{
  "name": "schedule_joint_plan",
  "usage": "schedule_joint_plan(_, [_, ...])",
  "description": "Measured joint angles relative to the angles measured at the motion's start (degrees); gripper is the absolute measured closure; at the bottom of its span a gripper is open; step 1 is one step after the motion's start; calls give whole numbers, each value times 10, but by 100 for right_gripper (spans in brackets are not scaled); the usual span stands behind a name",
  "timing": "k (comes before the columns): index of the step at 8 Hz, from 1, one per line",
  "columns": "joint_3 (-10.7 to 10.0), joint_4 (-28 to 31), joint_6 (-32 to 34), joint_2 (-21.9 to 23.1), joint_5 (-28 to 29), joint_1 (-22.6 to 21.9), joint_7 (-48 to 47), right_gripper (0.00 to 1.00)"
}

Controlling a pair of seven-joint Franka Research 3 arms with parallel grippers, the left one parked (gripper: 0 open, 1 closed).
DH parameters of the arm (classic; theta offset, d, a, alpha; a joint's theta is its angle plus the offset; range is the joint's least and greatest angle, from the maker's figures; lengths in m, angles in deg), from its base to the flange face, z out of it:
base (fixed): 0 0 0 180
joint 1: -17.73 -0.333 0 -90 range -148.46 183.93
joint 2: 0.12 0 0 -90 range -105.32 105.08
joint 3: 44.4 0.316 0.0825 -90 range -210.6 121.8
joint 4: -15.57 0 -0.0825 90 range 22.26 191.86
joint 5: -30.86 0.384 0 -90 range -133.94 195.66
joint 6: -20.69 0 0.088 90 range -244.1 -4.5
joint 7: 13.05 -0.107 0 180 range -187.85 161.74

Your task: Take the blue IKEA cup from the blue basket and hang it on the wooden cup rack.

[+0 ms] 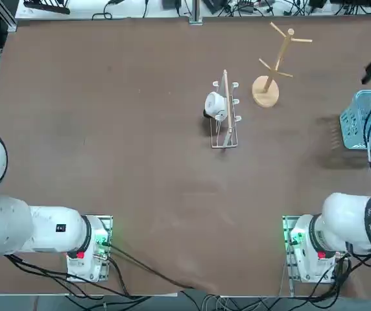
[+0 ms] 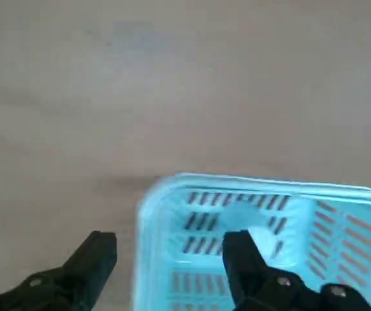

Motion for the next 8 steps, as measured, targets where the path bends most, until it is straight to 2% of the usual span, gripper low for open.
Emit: schedule_joint_plan(8, [1, 6, -90, -105, 2, 92, 170, 0])
